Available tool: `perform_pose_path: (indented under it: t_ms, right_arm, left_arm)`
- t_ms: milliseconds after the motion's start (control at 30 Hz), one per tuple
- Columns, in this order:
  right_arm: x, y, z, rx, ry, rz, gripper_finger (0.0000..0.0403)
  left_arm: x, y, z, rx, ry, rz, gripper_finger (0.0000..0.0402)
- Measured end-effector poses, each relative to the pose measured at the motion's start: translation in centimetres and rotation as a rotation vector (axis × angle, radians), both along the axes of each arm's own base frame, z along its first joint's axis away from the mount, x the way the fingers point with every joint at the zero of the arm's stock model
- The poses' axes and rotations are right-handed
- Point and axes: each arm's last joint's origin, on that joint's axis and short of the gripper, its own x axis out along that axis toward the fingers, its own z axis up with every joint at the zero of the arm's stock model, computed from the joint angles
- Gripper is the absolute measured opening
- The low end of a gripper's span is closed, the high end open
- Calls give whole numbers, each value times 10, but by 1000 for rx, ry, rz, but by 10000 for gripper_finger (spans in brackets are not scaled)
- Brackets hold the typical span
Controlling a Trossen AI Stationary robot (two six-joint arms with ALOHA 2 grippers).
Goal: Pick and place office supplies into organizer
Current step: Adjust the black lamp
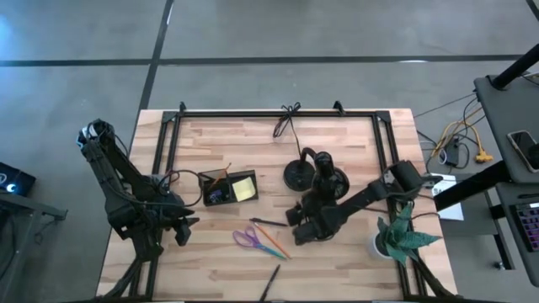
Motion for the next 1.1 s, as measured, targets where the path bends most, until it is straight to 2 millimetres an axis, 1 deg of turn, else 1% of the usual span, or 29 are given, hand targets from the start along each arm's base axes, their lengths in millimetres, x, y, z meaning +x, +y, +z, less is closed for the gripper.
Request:
perform_pose_path:
  t_ms: [100, 267, 467, 633, 933, 1100]
  right_arm:
    - [4, -5, -2, -16, 16, 20, 224]
    - [7, -13, -9, -41, 15, -4, 224]
    - [15, -18, -19, -77, 61, 8, 223]
    - [17, -22, -23, -137, 52, -9, 223]
    - [18, -45, -25, -183, 74, -65, 223]
    - [21, -57, -23, -221, 126, -51, 223]
  left_arm:
    - [0, 0, 0, -2, 0, 0, 132]
    - [0, 0, 0, -3, -2, 0, 132]
    - [0, -1, 0, -7, -3, 0, 132]
    - [1, -2, 0, -32, 9, -6, 132]
    - [2, -5, 1, -71, -4, -8, 132]
    - [2, -6, 1, -80, -2, -10, 132]
